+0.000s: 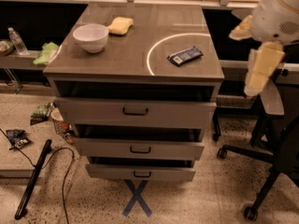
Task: Move rxbar blueberry near sponge
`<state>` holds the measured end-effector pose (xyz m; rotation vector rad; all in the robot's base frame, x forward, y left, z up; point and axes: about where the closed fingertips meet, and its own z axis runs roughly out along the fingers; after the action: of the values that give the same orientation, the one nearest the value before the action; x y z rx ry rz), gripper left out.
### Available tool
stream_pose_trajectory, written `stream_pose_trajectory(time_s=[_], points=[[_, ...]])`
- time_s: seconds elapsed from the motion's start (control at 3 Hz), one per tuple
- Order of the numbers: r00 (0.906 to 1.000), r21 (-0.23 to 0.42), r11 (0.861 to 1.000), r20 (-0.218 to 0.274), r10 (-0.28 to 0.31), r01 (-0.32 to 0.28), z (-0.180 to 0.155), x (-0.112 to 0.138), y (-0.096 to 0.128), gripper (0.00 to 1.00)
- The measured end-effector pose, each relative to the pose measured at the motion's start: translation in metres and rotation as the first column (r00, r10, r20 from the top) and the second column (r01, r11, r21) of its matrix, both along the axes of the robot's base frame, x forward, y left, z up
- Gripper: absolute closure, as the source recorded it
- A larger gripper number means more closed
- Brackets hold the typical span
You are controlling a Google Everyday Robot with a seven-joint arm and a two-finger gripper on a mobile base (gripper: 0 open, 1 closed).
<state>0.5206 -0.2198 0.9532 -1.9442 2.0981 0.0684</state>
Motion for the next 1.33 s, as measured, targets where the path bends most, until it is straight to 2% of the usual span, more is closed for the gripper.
stream_pose_trajectory(time_s=[0.33, 0.67, 1.0, 1.33], points=[[0.9902, 0.001, 0.991, -0.027, 0.137, -0.137, -0.040, 0.099, 0.034, 0.00], [0.9784, 0.004, 0.980, 0.060, 0.198, -0.198, -0.037, 0.166, 0.071, 0.00], [0.9730, 0.010, 0.981, 0.126, 0.193, -0.196, -0.027, 0.181, 0.076, 0.00], [0.9647, 0.015, 0.976, 0.155, 0.213, -0.218, -0.028, 0.197, 0.090, 0.00]])
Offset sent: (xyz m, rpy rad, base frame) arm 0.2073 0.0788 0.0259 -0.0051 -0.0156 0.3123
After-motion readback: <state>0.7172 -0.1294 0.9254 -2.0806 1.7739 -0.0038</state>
